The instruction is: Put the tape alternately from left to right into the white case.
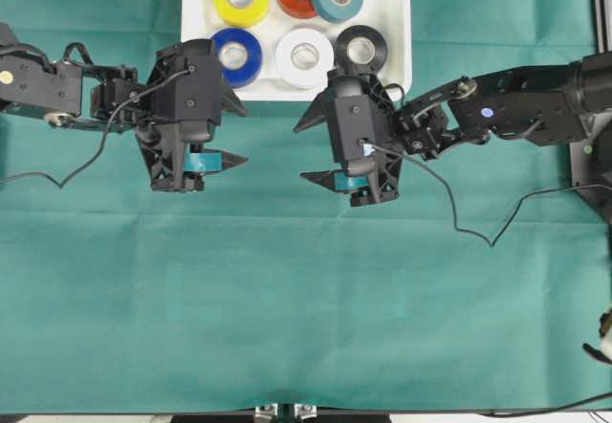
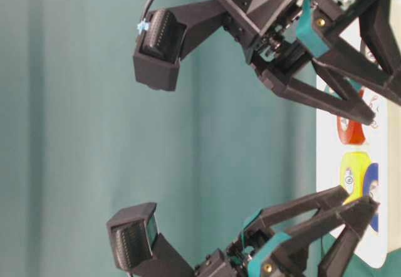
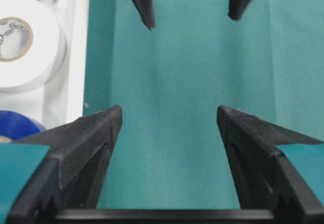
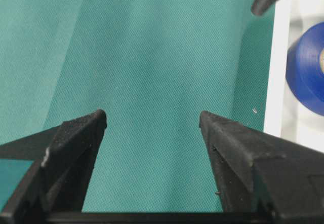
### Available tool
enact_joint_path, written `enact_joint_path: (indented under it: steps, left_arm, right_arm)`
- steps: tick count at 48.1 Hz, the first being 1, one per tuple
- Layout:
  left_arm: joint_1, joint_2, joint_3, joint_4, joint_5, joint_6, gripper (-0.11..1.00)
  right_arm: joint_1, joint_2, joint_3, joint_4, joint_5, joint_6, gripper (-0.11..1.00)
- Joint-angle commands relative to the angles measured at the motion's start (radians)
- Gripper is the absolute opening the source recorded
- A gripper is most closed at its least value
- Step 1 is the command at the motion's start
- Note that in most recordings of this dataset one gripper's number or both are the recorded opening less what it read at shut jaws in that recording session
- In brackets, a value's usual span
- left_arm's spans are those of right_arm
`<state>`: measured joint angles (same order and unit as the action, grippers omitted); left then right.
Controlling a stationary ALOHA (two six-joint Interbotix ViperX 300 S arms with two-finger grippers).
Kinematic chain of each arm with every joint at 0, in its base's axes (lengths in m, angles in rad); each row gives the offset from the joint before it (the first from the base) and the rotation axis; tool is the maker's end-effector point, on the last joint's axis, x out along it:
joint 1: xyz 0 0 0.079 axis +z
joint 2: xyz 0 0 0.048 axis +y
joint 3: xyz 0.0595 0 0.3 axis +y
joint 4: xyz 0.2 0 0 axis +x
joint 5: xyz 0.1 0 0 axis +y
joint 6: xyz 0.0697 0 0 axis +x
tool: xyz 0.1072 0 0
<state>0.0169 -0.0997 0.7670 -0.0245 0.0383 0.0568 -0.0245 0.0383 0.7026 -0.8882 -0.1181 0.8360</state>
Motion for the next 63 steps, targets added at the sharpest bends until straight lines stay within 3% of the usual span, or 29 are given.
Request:
enact_joint_path:
  steps: [1, 23, 39, 63]
  left_arm:
    - [-0.009, -0.035, -0.003, -0.002, 0.005, -0.003, 0.93]
    - [-0.035, -0.155, 0.097, -0.002, 0.011, -0.084, 0.93]
    - [-0.035, -0.249, 0.169, -0.002, 0.002, -0.077, 0.93]
    - [-0.035, -0.402, 0.262, -0.002, -0.002, -0.080, 0.93]
  right_arm:
    - [0.003, -0.052, 0.003, 0.002, -0.005, 0.002, 0.81]
    - [0.003, -0.172, 0.081, 0.002, 0.003, 0.002, 0.81]
    - [0.003, -0.232, 0.114, 0.002, 0.095, 0.003, 0.81]
    - [0.003, -0.319, 0.179, 0.002, 0.098, 0.003, 0.81]
